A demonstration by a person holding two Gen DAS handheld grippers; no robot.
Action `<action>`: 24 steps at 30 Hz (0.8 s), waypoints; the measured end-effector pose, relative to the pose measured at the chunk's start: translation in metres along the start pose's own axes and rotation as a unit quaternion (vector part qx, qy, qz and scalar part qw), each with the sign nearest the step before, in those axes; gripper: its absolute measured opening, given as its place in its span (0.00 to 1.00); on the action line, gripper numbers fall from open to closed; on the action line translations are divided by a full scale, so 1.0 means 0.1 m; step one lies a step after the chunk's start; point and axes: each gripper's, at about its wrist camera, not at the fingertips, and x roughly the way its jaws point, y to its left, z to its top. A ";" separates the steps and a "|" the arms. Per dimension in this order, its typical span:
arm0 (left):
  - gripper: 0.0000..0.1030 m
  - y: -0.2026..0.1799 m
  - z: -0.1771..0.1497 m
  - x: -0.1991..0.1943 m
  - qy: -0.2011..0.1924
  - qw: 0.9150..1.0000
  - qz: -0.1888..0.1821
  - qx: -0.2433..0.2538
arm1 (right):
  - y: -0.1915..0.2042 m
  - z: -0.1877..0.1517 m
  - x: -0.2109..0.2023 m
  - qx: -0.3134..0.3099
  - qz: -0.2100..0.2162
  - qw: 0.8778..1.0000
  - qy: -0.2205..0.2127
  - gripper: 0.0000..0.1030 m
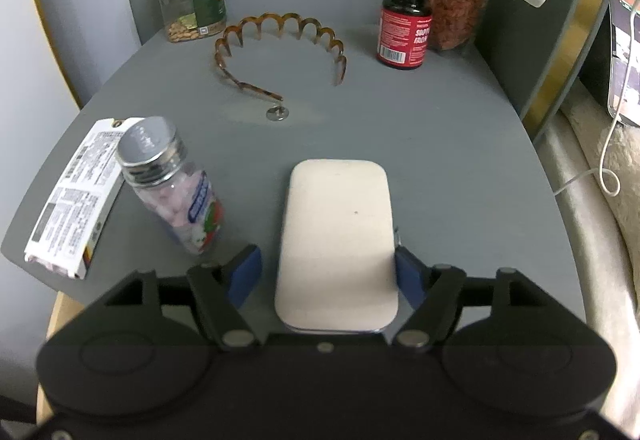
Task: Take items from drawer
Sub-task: 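Lift the glasses case and lay it on the nightstand top, then release the case and move the right tool back over the drawer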
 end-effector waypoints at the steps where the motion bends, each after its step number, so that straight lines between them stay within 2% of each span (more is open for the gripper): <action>1: 1.00 0.00 0.00 0.00 0.000 1.000 0.000 0.000 | -0.01 0.00 -0.02 0.005 0.000 1.000 -0.005 0.68; 4: 1.00 0.01 0.00 0.01 0.000 1.000 0.001 0.000 | -0.02 0.01 -0.04 0.011 0.014 1.000 -0.006 0.69; 8: 1.00 0.01 0.00 0.01 0.003 1.000 -0.001 0.000 | 0.03 0.00 0.02 -0.018 0.002 1.000 0.003 0.66; 11: 1.00 0.01 0.00 0.01 0.002 1.000 -0.001 0.002 | 0.00 -0.02 0.04 -0.014 0.005 1.000 0.005 0.64; 12: 1.00 0.00 0.00 0.00 0.001 1.000 0.000 0.003 | -0.01 -0.02 0.02 -0.011 0.008 1.000 0.002 0.64; 16: 1.00 -0.01 -0.01 -0.01 0.001 1.000 0.003 0.006 | -0.13 -0.06 -0.17 0.014 0.027 0.999 -0.036 0.70; 20: 1.00 -0.01 -0.01 0.00 0.001 1.000 0.002 0.006 | -0.37 -0.12 -0.54 0.045 0.070 0.995 -0.062 0.73; 24: 1.00 -0.02 -0.03 0.02 -0.003 1.000 0.011 0.020 | -0.62 -0.29 -0.98 0.058 0.135 0.987 -0.071 0.81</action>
